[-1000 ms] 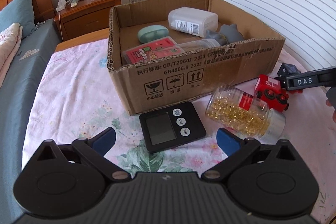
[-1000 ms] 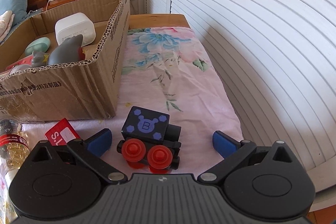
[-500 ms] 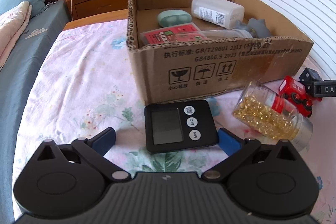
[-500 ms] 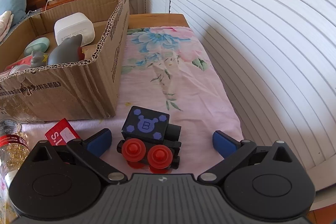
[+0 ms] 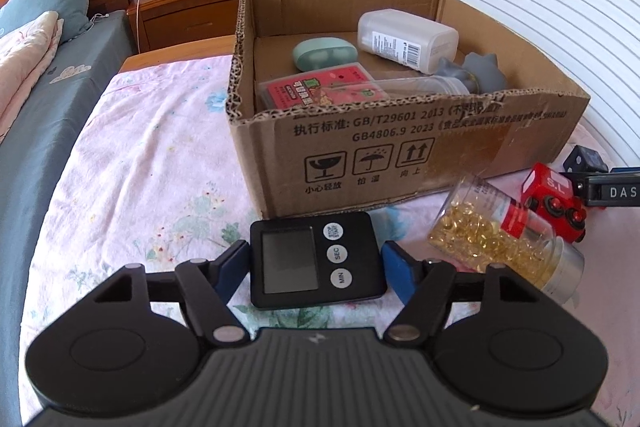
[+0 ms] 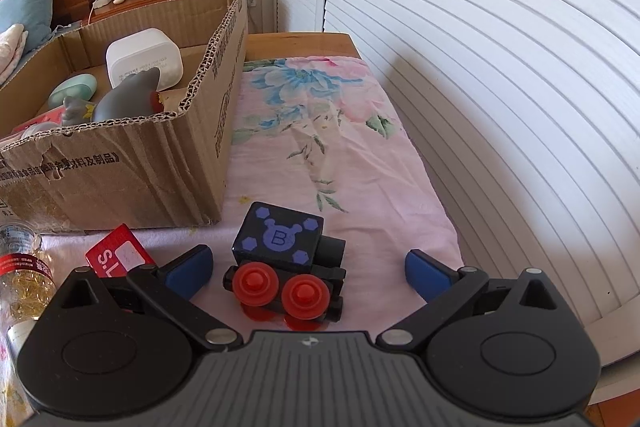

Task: Organize rigid objects
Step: 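Close right tool on black toy block while left tool grasps black timer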

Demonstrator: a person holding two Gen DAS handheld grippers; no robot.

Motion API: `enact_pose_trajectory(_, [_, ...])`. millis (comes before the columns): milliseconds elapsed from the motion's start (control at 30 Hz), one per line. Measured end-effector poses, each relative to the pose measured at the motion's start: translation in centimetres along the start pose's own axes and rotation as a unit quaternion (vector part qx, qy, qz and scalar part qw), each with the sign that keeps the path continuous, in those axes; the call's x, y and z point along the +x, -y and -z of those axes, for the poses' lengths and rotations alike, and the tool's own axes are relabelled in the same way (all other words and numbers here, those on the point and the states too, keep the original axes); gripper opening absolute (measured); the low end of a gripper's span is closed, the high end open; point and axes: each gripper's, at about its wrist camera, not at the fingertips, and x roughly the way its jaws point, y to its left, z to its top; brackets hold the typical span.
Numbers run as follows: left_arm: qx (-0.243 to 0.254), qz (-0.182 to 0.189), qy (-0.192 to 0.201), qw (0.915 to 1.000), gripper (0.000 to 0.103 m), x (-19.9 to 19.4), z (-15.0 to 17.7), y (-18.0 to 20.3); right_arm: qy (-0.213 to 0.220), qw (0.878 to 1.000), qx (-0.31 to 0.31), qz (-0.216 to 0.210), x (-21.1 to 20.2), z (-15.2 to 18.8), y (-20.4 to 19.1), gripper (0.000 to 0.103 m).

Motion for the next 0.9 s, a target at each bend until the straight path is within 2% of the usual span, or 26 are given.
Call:
enact_pose_trajectory(200, [0.002, 0.002, 0.000, 1.0000, 0.072, 0.0, -0.1, -0.1, 0.000, 1.000, -0.017, -0.013, -0.1, 0.0, -0.5, 0.102])
enact_pose_trajectory(600, [0.016, 0.013, -0.008, 0.9998, 0.071, 0.0, -0.3, -0.3, -0.004, 0.999, -0.042, -0.016, -1.1, -0.7, -0.6, 0.063])
enact_pose_trajectory(900, [0.057, 0.020, -0.013, 0.9981, 0.071, -0.9, -0.3, -0.7, -0.014, 0.996, -0.069, -0.049, -2.7, -0.5, -0.6, 0.062])
